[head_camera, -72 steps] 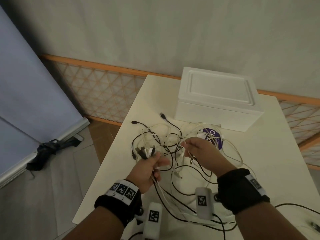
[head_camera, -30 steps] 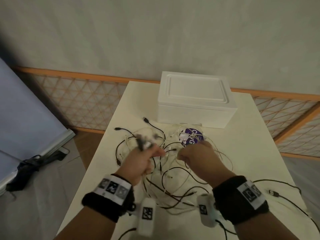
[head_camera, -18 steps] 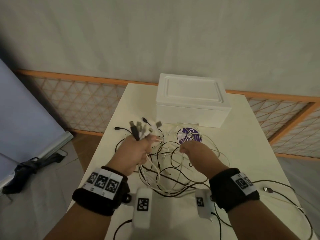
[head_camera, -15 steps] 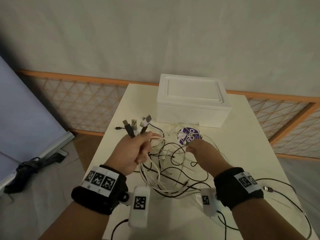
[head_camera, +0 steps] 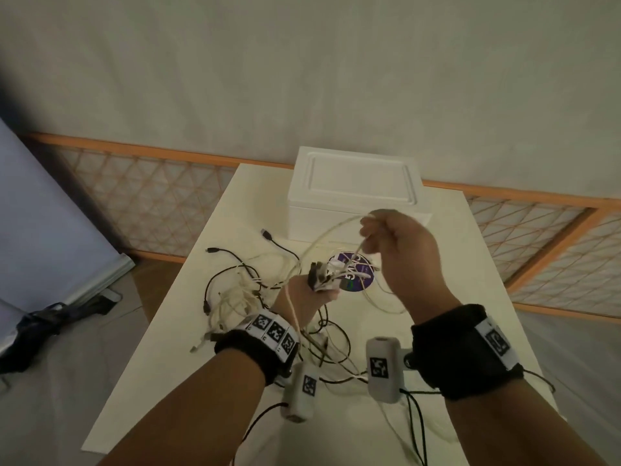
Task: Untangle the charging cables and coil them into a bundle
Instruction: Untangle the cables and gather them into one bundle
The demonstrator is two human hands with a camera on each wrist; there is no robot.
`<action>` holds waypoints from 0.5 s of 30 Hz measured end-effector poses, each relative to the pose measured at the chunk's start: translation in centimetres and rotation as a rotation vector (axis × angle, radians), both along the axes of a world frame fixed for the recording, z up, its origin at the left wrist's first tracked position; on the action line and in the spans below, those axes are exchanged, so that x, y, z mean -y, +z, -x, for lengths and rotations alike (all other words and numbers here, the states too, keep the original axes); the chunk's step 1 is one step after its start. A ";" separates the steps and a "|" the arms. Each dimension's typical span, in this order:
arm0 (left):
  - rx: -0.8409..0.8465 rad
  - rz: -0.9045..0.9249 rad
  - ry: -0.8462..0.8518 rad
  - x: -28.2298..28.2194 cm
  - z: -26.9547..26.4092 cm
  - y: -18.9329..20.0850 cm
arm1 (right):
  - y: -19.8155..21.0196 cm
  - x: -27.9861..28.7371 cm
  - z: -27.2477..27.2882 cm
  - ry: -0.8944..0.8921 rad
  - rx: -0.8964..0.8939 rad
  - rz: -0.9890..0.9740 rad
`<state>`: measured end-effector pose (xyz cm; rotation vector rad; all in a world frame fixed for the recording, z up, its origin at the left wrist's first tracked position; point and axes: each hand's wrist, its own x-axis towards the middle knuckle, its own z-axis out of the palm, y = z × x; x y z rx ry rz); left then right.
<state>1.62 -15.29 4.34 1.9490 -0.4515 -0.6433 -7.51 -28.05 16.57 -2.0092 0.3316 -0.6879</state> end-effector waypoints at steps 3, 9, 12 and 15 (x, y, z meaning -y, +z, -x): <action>0.027 -0.138 0.112 -0.2 -0.9 -1.8 | 2.0 2.7 1.1 -0.061 0.163 0.037; -0.024 -0.340 0.256 0.3 -2.6 -3.5 | 1.1 6.1 3.2 -0.178 0.324 -0.019; -0.058 -0.397 0.388 -0.4 -3.4 -4.4 | 1.8 7.8 4.0 -0.181 0.426 0.065; -0.051 -0.409 0.395 -0.2 -3.7 -4.3 | 1.5 8.8 3.8 -0.078 0.356 0.343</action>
